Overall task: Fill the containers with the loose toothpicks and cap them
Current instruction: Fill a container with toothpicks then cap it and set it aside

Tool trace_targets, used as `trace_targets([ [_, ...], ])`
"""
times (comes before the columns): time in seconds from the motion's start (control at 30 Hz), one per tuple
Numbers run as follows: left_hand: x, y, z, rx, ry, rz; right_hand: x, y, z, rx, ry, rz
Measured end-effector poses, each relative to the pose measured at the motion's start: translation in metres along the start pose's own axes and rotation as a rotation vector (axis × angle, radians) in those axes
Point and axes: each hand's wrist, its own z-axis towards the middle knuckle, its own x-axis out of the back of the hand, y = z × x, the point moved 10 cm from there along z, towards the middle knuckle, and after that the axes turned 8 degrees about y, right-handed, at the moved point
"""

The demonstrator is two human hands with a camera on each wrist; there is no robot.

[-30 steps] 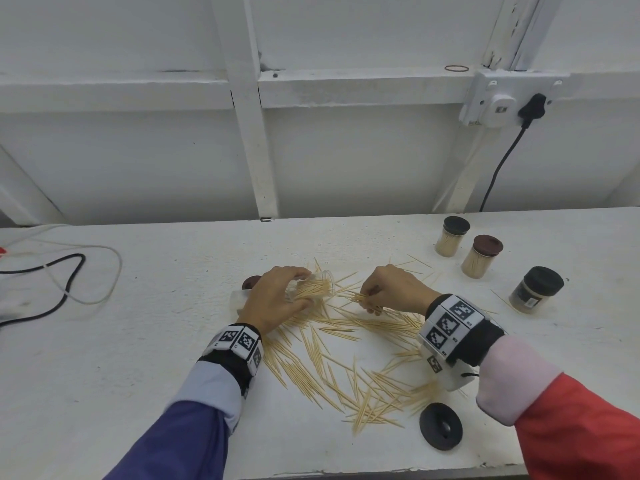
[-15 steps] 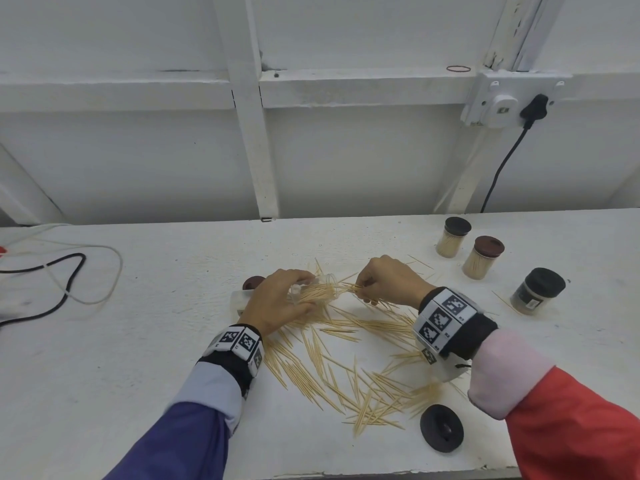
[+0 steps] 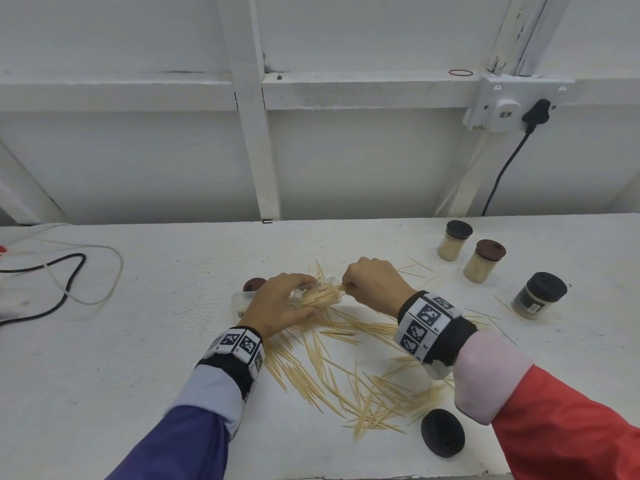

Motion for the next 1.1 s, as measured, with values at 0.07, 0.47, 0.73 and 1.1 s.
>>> trace_targets([
  [0.07,0.001,0.0,0.0,0.012,0.003,-0.008,0.001,0.0,0.001,-0.007,0.022,0.027],
  [0.47,0.002,-0.003,0.001,0.045,0.013,0.004,-0.022,0.007,0.005,-0.107,-0.116,0.525],
  [0.73,0.001,-0.003,0.001,0.059,0.006,0.019,-0.03,0.027,0.0,-0.327,-0.178,1.117],
  [1.1,0.003,-0.005,0.0,0.1,0.021,0.023,-0.015,0.026,0.006,-0.322,0.049,1.164],
])
